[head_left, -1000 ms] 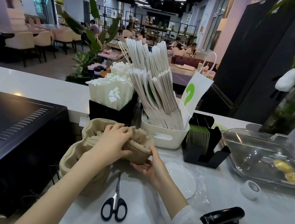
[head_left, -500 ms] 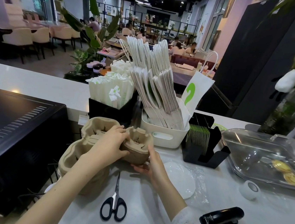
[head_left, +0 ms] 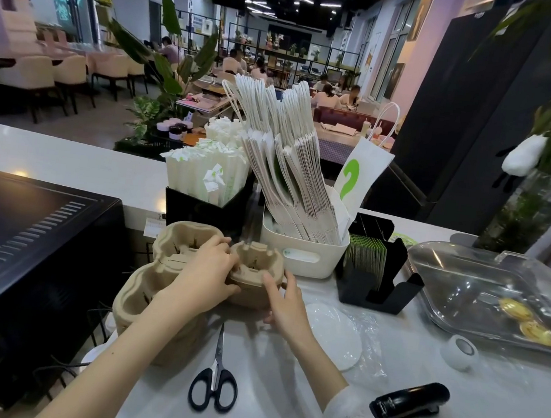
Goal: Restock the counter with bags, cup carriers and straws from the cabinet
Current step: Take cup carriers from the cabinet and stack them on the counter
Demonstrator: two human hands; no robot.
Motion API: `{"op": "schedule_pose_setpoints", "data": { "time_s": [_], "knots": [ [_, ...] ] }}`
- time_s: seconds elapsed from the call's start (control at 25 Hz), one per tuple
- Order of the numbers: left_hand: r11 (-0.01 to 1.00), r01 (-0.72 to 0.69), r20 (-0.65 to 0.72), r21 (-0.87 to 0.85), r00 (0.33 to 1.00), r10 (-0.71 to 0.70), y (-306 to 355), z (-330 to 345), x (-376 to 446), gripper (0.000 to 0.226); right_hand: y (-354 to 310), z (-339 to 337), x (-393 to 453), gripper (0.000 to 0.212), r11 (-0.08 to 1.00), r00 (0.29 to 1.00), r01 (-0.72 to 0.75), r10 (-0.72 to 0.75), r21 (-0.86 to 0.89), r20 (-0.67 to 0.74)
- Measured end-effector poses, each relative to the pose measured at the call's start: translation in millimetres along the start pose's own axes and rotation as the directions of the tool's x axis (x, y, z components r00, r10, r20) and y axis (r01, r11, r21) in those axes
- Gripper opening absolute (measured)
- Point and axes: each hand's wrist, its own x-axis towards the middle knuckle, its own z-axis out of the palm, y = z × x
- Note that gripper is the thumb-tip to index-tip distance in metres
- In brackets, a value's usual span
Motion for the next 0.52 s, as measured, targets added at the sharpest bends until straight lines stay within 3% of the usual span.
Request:
{"op": "schedule_pose_setpoints", "data": {
  "time_s": [0.16,0.44,0.52],
  "knots": [
    [1.000,0.005,0.012,-0.006,1.000,-0.005,1,-1,-2,0.041,-4,-1,-9,0.044,0.998,0.998,0.064,-0.064,-0.008,0.013],
    [1.000,-0.007,0.014,-0.003,1.000,0.007,3,-4,-4,0.044,-11,3,-15,0.039,0.996,0.996,0.079,-0.080,-0.027,-0.029],
    [1.000,-0.010,0.013,0.014,1.000,0.009,4,-4,-3,0.045,-14,3,-17,0.048,0.999,0.999,0.044,-0.045,-0.024,-0.024]
  ]
}}
